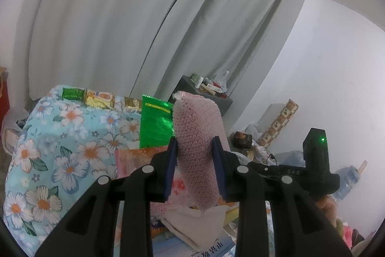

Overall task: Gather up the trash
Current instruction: 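Grasp the pink mesh sponge with the left tool while the right tool grasps the clear plastic cup, then carry sponge and plastic cup over the blue wastebasket and open both tools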

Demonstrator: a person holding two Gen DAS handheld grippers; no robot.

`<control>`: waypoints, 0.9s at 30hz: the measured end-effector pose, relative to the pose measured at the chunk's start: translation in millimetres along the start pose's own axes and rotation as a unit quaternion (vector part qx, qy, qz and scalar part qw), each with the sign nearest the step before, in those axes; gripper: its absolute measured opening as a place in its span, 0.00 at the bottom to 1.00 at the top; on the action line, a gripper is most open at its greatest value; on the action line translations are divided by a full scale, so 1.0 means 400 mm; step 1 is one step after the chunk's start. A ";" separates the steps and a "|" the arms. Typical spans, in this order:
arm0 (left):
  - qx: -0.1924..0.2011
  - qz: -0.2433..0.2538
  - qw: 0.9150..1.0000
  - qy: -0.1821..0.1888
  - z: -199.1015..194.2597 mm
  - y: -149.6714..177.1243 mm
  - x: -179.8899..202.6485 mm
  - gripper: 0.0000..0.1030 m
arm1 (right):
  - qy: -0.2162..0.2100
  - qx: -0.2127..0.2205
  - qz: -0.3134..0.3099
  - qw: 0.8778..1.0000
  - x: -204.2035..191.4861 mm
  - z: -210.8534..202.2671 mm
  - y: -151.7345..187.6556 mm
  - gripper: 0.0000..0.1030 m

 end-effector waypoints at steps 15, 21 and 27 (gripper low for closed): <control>-0.007 0.020 1.000 0.006 0.009 -0.001 0.062 0.27 | -0.212 0.067 0.125 0.967 0.005 -0.128 -0.031 0.03; -0.009 0.032 0.999 0.017 0.005 0.002 0.110 0.27 | -0.197 0.092 0.133 0.967 0.046 -0.202 -0.014 0.03; -0.029 0.051 0.998 0.033 0.017 0.038 0.186 0.27 | -0.179 0.121 0.149 0.965 0.104 -0.284 0.015 0.03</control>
Point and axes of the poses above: each gripper's, at about its wrist camera, not at the fingertips, and z roughly the way its jaws point, x to its right, y to its underside, the point moved 9 cm from there along z, roughly the way its jaws point, and after that the axes turned 7 degrees about -z, right-handed, at the moved point
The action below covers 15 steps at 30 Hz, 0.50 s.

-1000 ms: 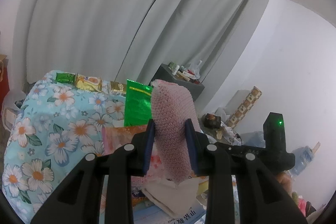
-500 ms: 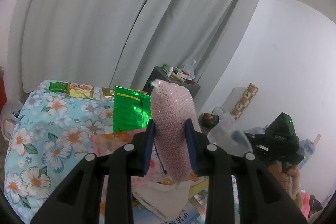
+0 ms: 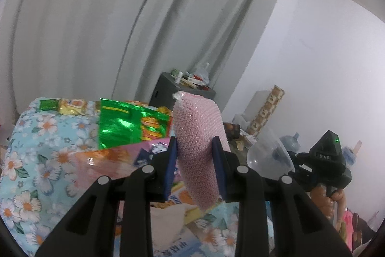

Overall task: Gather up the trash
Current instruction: 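Carry sponge and plastic cup over the blue wastebasket and open both tools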

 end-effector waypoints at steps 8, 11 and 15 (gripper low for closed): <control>-0.065 0.021 0.997 0.037 0.108 0.048 0.148 0.27 | 0.061 0.068 -0.003 0.996 0.065 -0.207 -0.026 0.03; -0.099 0.044 0.993 0.052 0.181 0.068 0.236 0.27 | 0.108 0.096 0.000 0.990 0.121 -0.301 -0.032 0.03; -0.157 0.049 0.982 0.091 0.293 0.120 0.352 0.27 | 0.182 0.135 0.024 0.974 0.228 -0.437 -0.029 0.03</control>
Point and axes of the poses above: each gripper's, at about its wrist camera, not at the fingertips, and z roughly the way its jaws point, x to its right, y to its underside, the point moved 9 cm from there along z, roughly the way its jaws point, and after that the axes turned 7 degrees about -z, right-handed, at the moved point
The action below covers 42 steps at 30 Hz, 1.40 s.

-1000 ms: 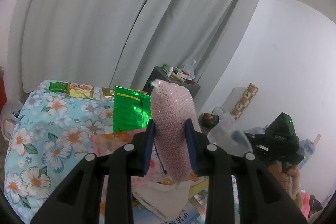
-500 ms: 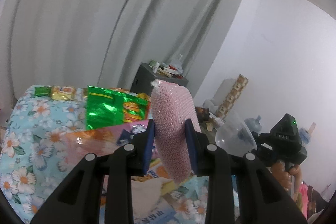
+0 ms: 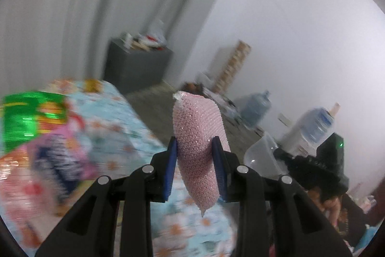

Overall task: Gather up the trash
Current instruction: 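Carry sponge and plastic cup over the blue wastebasket and open both tools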

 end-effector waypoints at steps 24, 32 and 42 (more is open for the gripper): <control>-0.297 0.119 0.947 0.001 0.988 0.345 0.427 0.33 | 0.311 0.032 0.176 0.934 0.807 -0.118 -0.022 0.11; -0.311 0.106 0.943 -0.056 1.112 0.409 0.338 0.53 | 0.377 -0.024 0.202 0.904 0.952 -0.063 0.057 0.39; -0.265 0.101 0.959 -0.025 0.960 0.288 0.350 0.60 | 0.377 0.024 0.141 0.915 0.772 -0.109 0.054 0.53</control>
Point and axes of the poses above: each gripper's, at about its wrist camera, not at the fingertips, and z roughly the way its jaws point, x to its right, y to its underside, the point moved 9 cm from there along z, roughly the way its jaws point, and after that the axes turned 7 degrees about -z, right-handed, at the moved point
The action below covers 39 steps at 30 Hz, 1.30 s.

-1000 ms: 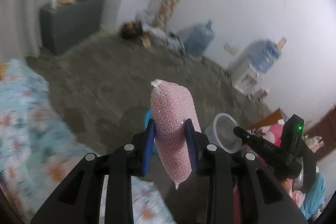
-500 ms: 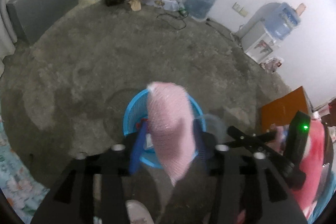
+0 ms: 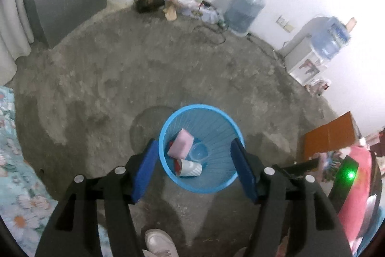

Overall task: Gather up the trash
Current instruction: 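Carry sponge and plastic cup over the blue wastebasket and open both tools, then move both tools back toward the trash on the bed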

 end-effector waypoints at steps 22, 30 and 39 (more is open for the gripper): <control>0.240 -0.063 0.964 -0.092 -0.943 0.328 -0.379 0.82 | -0.223 0.013 -0.265 0.938 -0.571 -0.382 0.195 0.70; 0.301 -0.138 0.930 -0.163 -1.158 0.526 -0.573 0.85 | -0.293 -0.044 -0.334 0.895 -0.740 -0.424 0.337 0.70; 0.292 -0.189 0.924 -0.162 -1.138 0.696 -0.674 0.85 | -0.326 -0.106 -0.379 0.860 -0.869 -0.465 0.504 0.70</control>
Point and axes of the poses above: each gripper's, at about its wrist camera, not at the fingertips, and z roughly the way its jaws point, x to its right, y to its underside, the point moved 9 cm from there along z, roughly the way its jaws point, and after that the axes turned 7 degrees about -z, right-handed, at the moved point
